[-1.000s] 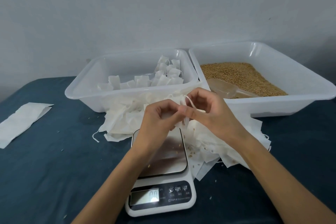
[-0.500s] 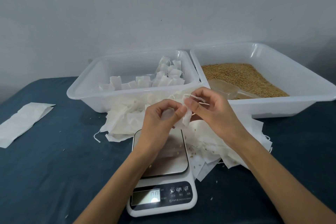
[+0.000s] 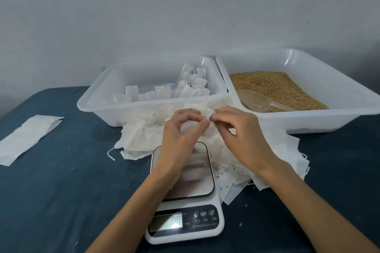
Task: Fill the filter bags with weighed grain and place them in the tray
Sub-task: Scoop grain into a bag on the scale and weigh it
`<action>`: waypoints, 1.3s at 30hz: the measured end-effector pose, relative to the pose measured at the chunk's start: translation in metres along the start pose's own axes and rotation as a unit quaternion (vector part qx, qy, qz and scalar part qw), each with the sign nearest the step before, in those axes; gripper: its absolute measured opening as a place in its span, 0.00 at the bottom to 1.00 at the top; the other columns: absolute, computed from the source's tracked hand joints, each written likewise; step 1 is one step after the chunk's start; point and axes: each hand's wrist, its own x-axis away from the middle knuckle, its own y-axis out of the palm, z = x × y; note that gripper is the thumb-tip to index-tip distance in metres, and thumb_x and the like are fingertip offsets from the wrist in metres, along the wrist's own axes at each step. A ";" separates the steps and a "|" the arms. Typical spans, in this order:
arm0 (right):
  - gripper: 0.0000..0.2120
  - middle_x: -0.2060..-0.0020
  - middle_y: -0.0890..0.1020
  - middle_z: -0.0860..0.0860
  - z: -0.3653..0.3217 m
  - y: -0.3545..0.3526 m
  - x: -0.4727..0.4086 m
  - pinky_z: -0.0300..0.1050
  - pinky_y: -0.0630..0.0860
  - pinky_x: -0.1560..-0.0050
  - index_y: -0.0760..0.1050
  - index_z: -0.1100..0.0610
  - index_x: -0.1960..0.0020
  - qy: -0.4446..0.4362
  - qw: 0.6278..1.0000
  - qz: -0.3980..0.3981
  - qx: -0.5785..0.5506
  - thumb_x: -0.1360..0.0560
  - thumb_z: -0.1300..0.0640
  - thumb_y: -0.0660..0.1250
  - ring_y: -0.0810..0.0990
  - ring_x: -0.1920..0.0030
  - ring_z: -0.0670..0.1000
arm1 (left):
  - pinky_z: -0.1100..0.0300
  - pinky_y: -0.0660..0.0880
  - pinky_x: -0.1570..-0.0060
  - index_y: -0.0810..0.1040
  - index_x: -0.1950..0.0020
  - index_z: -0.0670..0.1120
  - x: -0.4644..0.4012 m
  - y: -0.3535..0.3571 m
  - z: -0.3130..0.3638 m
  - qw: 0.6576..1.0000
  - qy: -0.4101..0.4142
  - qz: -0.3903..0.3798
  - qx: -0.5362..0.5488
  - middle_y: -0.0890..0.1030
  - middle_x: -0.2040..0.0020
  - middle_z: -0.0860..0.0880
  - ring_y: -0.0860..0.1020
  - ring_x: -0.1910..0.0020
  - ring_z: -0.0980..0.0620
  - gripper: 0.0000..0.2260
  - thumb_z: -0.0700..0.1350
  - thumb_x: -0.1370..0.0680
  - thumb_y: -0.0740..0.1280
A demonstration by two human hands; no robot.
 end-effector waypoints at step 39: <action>0.11 0.66 0.81 0.43 0.001 -0.014 -0.004 0.39 0.67 0.75 0.80 0.50 0.58 0.108 0.979 0.078 -0.155 0.24 0.44 0.74 0.73 0.79 0.51 | 0.62 0.79 0.55 0.86 0.42 0.46 -0.005 -0.008 0.002 0.999 0.032 0.019 0.033 0.73 0.64 0.53 0.76 0.61 0.55 0.12 0.32 0.19 0.68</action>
